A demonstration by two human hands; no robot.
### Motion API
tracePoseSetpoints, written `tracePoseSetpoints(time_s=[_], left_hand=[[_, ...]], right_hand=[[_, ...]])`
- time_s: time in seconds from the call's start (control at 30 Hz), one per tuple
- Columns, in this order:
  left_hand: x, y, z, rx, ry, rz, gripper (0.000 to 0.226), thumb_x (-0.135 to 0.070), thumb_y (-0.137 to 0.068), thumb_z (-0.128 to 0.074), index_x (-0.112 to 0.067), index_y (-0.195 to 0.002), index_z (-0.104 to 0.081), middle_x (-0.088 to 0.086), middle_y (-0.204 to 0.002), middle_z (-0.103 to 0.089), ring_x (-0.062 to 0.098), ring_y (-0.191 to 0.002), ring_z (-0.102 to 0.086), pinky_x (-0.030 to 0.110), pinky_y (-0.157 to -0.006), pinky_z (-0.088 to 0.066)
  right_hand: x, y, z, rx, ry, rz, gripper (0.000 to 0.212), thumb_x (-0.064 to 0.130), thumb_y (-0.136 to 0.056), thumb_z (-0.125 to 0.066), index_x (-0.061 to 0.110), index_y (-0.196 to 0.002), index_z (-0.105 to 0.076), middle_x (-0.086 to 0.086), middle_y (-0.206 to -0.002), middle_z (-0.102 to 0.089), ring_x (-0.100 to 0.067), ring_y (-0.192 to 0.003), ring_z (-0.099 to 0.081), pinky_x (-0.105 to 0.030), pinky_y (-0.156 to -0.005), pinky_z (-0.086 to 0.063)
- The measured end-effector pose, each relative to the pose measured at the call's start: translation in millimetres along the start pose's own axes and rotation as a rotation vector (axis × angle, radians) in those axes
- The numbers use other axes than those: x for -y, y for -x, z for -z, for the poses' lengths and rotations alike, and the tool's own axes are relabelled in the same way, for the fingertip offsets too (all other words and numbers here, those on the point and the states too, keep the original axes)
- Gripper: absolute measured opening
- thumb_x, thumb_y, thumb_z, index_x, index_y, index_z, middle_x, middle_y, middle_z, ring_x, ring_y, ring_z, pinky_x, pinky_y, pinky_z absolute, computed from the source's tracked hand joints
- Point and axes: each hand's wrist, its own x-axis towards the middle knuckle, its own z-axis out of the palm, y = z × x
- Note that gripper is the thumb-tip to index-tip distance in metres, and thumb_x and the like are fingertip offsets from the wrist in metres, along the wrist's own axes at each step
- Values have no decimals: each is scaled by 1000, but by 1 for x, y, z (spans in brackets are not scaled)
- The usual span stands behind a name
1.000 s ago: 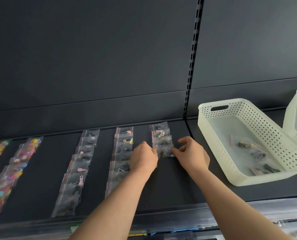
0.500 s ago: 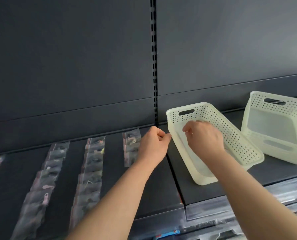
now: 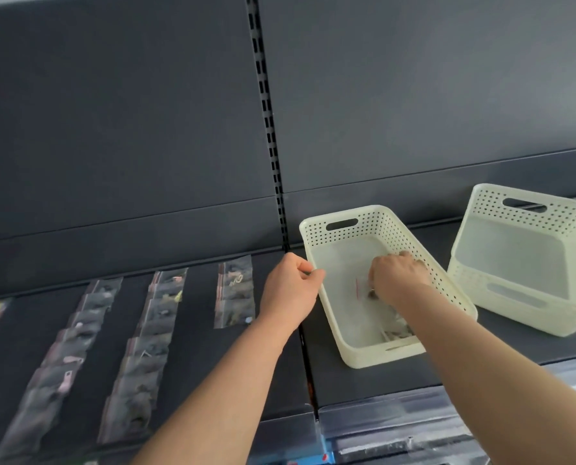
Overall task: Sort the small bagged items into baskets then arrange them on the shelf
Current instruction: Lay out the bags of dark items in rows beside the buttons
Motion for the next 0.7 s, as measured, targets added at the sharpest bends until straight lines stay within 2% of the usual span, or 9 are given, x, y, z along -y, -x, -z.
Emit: tracePoseSetpoints(time_s=[0.1,0.2,0.27,0.33,0.43,0.5,0.53,0.6,0.7], left_hand=[[-3,5,-2,-10,41,11,7,-33,-88,-60,-28,-88,-54,-6,-86,-67,18,-78,-69,46,-78,-59],[-6,9,2,-63,107,1,11,-31,-89,-62,-32,-90,-52,-7,-85,-67,16,-80,-69,45,-79,-59],[-6,12,10,-105,156,-8,14,-34,-89,-63,-31,-99,-54,-8,-90,-67,14,-85,-67,46,-82,-58],[-4,17,21,-111,219,-10,27,-39,-90,-64,-29,-112,-54,-12,-99,-65,7,-93,-64,40,-86,-56],[0,24,42,-56,325,-29,34,-40,-91,-65,-32,-121,-52,-18,-109,-62,-2,-100,-58,30,-89,-52],[7,26,58,5,348,-46,18,-33,-94,-64,-30,-111,-60,-16,-106,-66,1,-98,-61,26,-85,-51],[11,28,65,28,349,-44,10,-29,-95,-62,-27,-105,-64,-13,-100,-69,3,-91,-63,24,-79,-51],[23,31,77,23,369,-16,10,-22,-97,-60,-17,-97,-69,-8,-87,-70,3,-76,-63,22,-69,-51],[42,38,88,-33,496,86,13,-19,-97,-59,-14,-89,-69,-3,-80,-67,5,-69,-60,24,-67,-54]], right_hand=[[1,3,3,-127,-51,53,23,15,-89,-52,23,-109,-60,0,-107,-62,-22,-104,-48,-35,-84,-40],[6,6,15,-256,-357,88,16,17,-92,-48,25,-100,-59,1,-97,-65,-22,-88,-56,-32,-71,-44],[13,11,28,-293,-585,130,8,25,-92,-51,27,-96,-58,6,-89,-65,-19,-81,-60,-32,-70,-50],[25,22,42,-278,-754,217,3,26,-88,-59,28,-91,-59,14,-79,-63,-14,-77,-62,-30,-69,-51],[45,42,62,-142,-814,402,13,18,-84,-63,30,-79,-60,13,-72,-64,-10,-72,-62,-26,-63,-48],[61,49,64,9,-850,481,14,13,-82,-63,27,-79,-65,5,-73,-69,-16,-73,-65,-31,-69,-52],[69,51,62,54,-890,487,12,13,-82,-64,24,-83,-67,1,-76,-71,-18,-73,-64,-33,-72,-52],[85,56,52,105,-1057,425,11,16,-85,-66,22,-94,-66,-2,-80,-70,-14,-73,-62,-31,-73,-51],[106,64,30,326,-1375,284,28,21,-84,-72,18,-109,-61,-2,-93,-70,-14,-86,-67,-28,-78,-55]])
